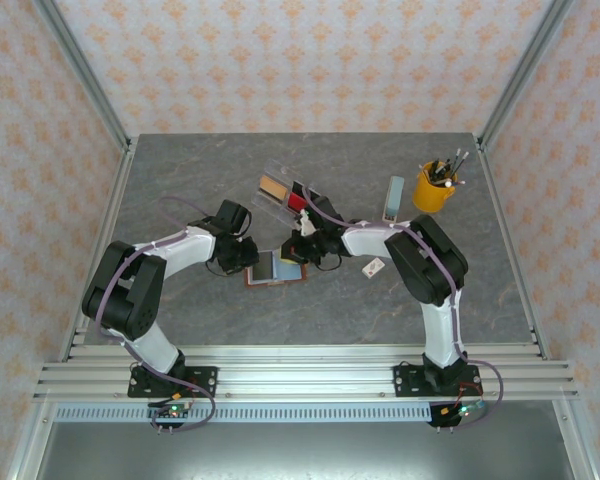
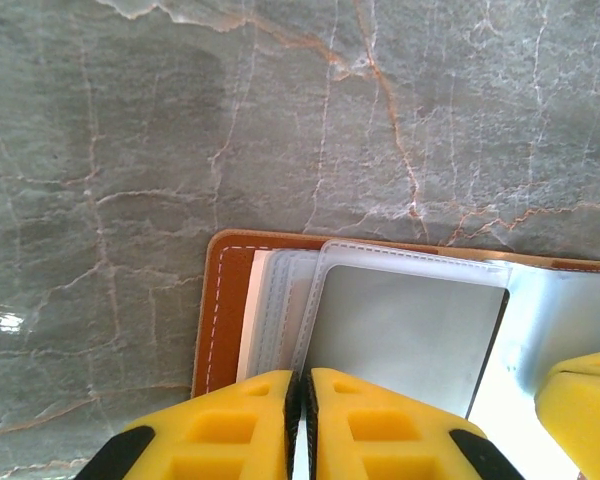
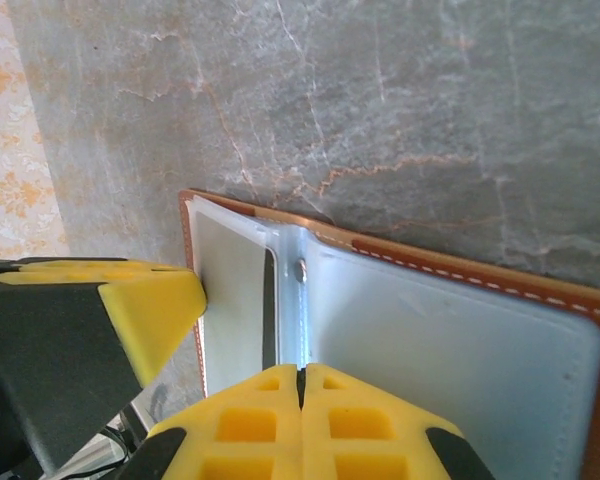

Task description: Take the credit cards out of the card holder

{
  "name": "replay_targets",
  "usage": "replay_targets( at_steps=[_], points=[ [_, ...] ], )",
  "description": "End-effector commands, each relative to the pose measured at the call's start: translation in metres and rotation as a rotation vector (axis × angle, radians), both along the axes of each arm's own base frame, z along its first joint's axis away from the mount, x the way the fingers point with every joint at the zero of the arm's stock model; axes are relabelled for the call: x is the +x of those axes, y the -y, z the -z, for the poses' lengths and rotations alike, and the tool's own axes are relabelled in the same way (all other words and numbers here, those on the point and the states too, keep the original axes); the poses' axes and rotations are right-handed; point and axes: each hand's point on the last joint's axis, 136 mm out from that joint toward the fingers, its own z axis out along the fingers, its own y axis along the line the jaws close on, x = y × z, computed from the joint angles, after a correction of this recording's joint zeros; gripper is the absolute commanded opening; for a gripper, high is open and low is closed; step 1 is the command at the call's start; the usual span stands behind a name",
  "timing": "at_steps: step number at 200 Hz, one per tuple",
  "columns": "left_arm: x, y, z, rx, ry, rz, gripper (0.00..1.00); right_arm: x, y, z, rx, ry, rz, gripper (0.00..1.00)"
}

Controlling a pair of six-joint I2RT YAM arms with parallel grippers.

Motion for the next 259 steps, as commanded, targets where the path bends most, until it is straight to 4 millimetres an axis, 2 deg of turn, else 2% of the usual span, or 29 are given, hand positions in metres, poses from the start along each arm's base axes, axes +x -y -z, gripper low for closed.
replay_targets(
  at_steps=[1, 23, 46, 99, 147, 178, 216, 259],
  points=[
    [-0.012, -0.009, 0.013, 0.038, -0.058, 0.007, 0.16, -0.002, -0.002, -0.002, -0.008, 0.007, -0.019, 0.05],
    [-0.013, -0.009, 0.017, 0.040, -0.069, 0.005, 0.16, -0.008, -0.012, -0.004, 0.003, -0.007, -0.052, 0.19],
    [-0.014, -0.009, 0.019, 0.036, -0.073, 0.002, 0.16, -0.011, -0.016, -0.002, -0.006, -0.016, -0.058, 0.25],
    [-0.014, -0.009, 0.020, 0.035, -0.073, -0.001, 0.15, -0.014, -0.023, 0.005, -0.022, -0.037, -0.071, 0.24],
    [-0.016, -0.009, 0.022, 0.036, -0.076, -0.001, 0.15, -0.015, -0.025, 0.010, -0.021, -0.050, -0.073, 0.11],
    [-0.016, -0.008, 0.023, 0.031, -0.078, -0.003, 0.15, -0.015, -0.026, 0.011, -0.019, -0.053, -0.077, 0.11],
    [-0.017, -0.008, 0.024, 0.028, -0.080, -0.003, 0.15, -0.015, -0.028, 0.013, -0.014, -0.061, -0.078, 0.17],
    [-0.019, -0.007, 0.027, 0.015, -0.083, -0.011, 0.15, -0.015, -0.035, 0.009, 0.031, -0.068, -0.090, 0.17]
  ],
)
